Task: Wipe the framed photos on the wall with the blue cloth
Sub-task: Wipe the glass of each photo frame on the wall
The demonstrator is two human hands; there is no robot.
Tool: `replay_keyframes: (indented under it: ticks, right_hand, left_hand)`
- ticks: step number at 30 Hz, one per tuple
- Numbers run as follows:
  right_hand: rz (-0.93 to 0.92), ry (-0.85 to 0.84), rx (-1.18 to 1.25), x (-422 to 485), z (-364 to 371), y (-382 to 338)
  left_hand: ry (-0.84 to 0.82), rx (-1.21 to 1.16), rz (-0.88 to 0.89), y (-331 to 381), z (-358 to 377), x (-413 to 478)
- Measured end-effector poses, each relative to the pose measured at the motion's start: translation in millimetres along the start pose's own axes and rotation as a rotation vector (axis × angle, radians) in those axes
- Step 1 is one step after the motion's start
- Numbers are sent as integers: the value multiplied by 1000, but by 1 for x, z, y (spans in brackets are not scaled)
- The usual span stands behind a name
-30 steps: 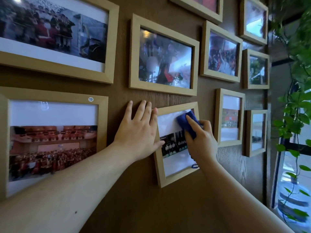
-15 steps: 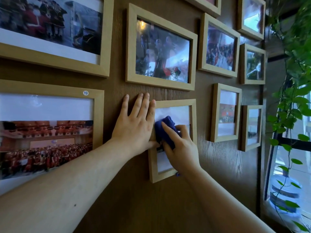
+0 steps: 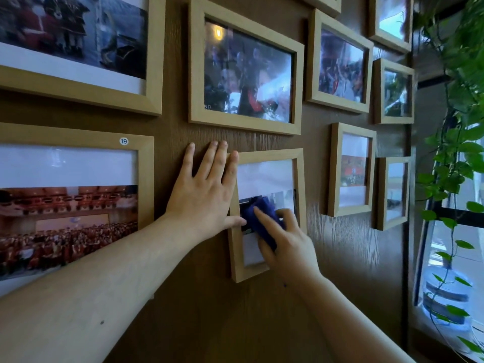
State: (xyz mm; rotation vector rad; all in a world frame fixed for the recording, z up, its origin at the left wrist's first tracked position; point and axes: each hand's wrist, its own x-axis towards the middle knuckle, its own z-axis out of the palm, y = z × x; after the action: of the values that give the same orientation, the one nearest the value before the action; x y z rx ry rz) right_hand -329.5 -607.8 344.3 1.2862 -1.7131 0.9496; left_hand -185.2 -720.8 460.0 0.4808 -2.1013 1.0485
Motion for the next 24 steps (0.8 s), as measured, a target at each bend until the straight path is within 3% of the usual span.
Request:
replay_keyframes:
  ticks: [4,8,11,18,24]
  right_hand:
    - [-54,-23,-9,-7,-5,13]
    - [160,9,-82,-20,-9,40]
    - [204,-1,-109,-28,-5,40]
    - [-97,-137,-69,-40,4,5]
    - [-222,-196,-184,-36,-8,20]
  left_hand:
    - [4,-11,2,-1,0,0]
    - [1,-15,15,-1,0,0]
    - [5,-3,24,-2,0,0]
    - [-9,23,25,0,2,1]
    - [-13,32,5,3,3,2]
